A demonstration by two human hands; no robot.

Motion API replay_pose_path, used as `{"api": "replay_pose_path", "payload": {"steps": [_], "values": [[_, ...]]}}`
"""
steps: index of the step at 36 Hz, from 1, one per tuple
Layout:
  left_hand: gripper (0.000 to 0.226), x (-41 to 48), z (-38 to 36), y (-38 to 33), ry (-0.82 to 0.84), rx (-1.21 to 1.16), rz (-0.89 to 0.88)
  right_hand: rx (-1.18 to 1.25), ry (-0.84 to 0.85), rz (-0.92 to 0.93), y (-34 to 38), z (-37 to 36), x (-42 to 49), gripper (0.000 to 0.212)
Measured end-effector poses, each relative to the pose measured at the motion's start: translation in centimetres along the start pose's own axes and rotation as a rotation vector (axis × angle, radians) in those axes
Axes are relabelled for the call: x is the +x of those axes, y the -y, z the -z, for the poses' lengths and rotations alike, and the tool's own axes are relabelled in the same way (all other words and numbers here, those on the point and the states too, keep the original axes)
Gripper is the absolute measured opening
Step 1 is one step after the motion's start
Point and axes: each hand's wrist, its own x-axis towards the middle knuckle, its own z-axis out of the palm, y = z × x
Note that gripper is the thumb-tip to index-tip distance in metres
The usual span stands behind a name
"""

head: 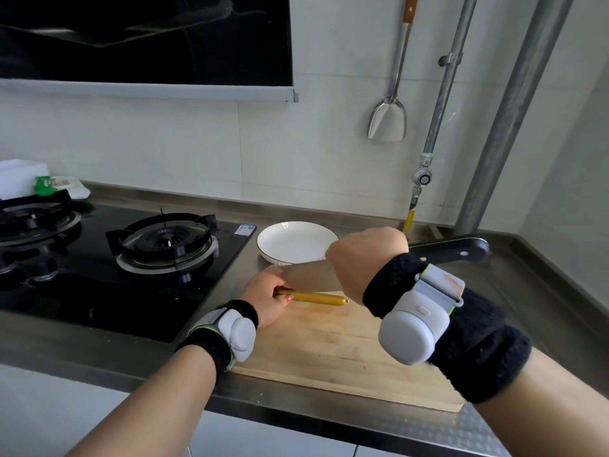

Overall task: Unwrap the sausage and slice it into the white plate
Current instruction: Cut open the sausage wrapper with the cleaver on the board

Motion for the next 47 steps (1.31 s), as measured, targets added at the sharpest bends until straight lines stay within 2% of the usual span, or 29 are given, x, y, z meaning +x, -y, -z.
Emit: {"api": "replay_pose_path", "payload": {"steps": [2, 4, 7, 9, 17, 25, 29, 41, 47], "values": [[0.015, 0.0, 0.1, -0.1, 0.001, 0.0, 0.001, 0.01, 0.003, -0.002, 0.1, -0.1, -0.1, 0.018], [0.001, 0.0, 0.0, 0.0, -0.01, -0.04, 0.026, 0.015, 0.001, -0.005, 0.1, -0.3, -0.1, 0.015], [0.026, 0.1, -0.1, 0.1, -0.048, -0.152, 0.03, 0.017, -0.004, -0.01, 0.0, -0.5, -0.1, 0.014], [0.029, 0.0, -0.1, 0.0, -0.051, -0.158, 0.014, 0.021, 0.003, -0.01, -0.1, -0.6, 0.0, 0.015], [0.005, 0.1, -0.3, 0.3, -0.069, -0.152, -0.029, 0.06, 0.021, -0.004, -0.4, -1.1, 0.3, 0.024], [0.012, 0.4, -0.4, 0.7, -0.018, -0.112, -0.013, 0.055, -0.007, -0.009, -0.6, -1.4, 0.4, 0.025], [0.033, 0.2, -0.4, 0.6, -0.067, -0.112, 0.001, 0.039, -0.024, -0.006, -0.3, -1.2, 0.2, 0.023], [0.021, 0.1, -0.2, 0.3, -0.053, -0.166, -0.023, -0.01, -0.06, -0.03, 0.5, -1.0, -0.5, 0.017], [0.009, 0.3, -0.3, 0.5, -0.047, -0.068, -0.006, 0.0, -0.073, -0.034, 0.3, -1.0, -0.5, 0.018]]}}
